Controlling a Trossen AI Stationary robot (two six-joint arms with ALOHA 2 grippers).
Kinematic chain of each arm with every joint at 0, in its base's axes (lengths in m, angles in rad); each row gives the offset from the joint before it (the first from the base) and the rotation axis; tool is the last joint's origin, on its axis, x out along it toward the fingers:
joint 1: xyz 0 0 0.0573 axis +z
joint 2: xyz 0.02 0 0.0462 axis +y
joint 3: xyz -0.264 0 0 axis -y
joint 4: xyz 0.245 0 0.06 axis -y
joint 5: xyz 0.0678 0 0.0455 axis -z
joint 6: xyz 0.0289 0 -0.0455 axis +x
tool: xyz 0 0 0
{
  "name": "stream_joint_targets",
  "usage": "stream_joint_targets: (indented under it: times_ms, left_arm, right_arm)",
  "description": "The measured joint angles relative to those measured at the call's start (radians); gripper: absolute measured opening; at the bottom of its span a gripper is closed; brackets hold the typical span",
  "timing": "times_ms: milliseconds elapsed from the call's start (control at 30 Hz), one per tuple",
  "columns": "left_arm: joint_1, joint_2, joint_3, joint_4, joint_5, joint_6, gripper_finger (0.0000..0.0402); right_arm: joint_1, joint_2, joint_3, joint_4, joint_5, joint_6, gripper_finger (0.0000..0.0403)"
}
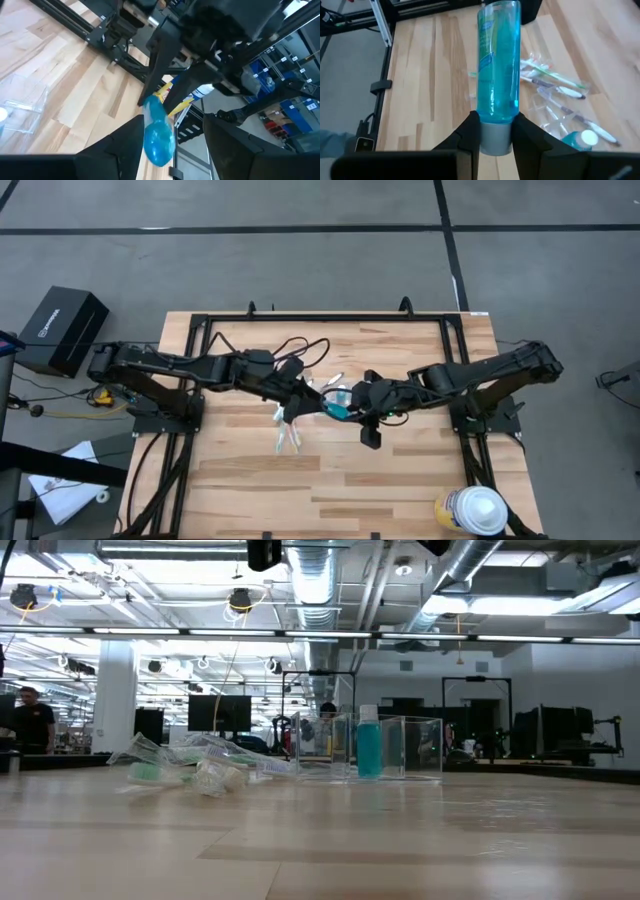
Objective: Pick & Place toothbrushing station
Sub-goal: Put the blue mouthwash bottle into the transparent organizer
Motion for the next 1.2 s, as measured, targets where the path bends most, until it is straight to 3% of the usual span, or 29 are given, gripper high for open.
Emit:
stream_joint_targets:
  times_ms: [400,733,967,1200]
  left_arm:
    - [0.000,0.000,0.000,0.000,-0.001,0.000,0.0192]
    - [0.004,0.000,0.000,0.002,-0.001,0.005,0.0146]
    - [0.003,0.000,0.000,-0.002,0.000,0.031,0.0074]
    - [0.003,0.000,0.000,-0.002,0.010,0.047,0.0069]
  right_arm:
    - [-0.003,-0.001,0.054,-0.003,0.021,-0.034,0.0071]
    - [-0.001,-0.001,0.057,-0.001,0.018,-0.034,0.0071]
    - [-0.001,-0.001,0.057,-0.003,0.000,-0.030,0.0071]
    - [0.001,-0.001,0.057,-0.001,-0.008,-0.035,0.0071]
